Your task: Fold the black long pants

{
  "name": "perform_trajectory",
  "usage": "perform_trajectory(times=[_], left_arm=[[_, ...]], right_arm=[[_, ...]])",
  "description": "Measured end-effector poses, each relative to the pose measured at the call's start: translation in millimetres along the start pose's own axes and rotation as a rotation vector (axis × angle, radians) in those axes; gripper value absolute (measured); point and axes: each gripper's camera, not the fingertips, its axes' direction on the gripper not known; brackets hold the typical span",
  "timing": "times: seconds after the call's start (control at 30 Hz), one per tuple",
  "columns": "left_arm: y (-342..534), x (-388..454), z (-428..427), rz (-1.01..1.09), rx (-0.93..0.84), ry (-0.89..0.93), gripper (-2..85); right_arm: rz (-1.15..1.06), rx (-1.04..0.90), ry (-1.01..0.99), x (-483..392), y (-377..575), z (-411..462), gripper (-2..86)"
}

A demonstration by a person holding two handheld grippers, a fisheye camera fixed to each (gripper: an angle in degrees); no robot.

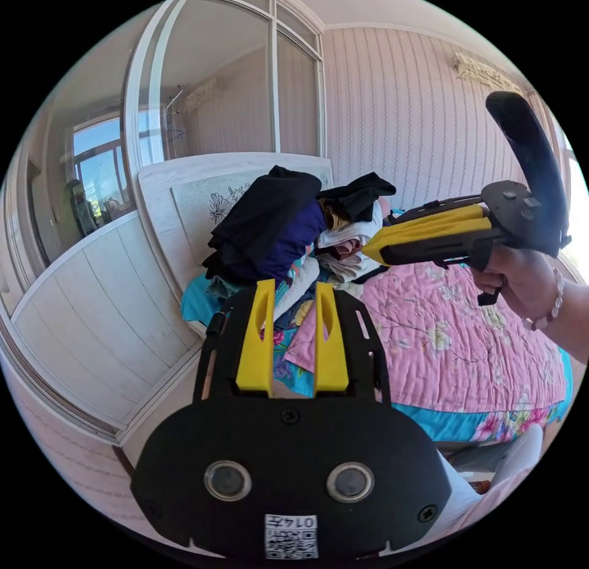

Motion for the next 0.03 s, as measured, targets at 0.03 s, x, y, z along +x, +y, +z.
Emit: perform_trajectory(times=[0.03], left_arm=[[-0.9,-10.3,5.8,-0.009,-0.015,0.01,11.1]], right_arm=[[-0.002,0.024,0.048,-2.0,-7.7,2.4,-0.2]])
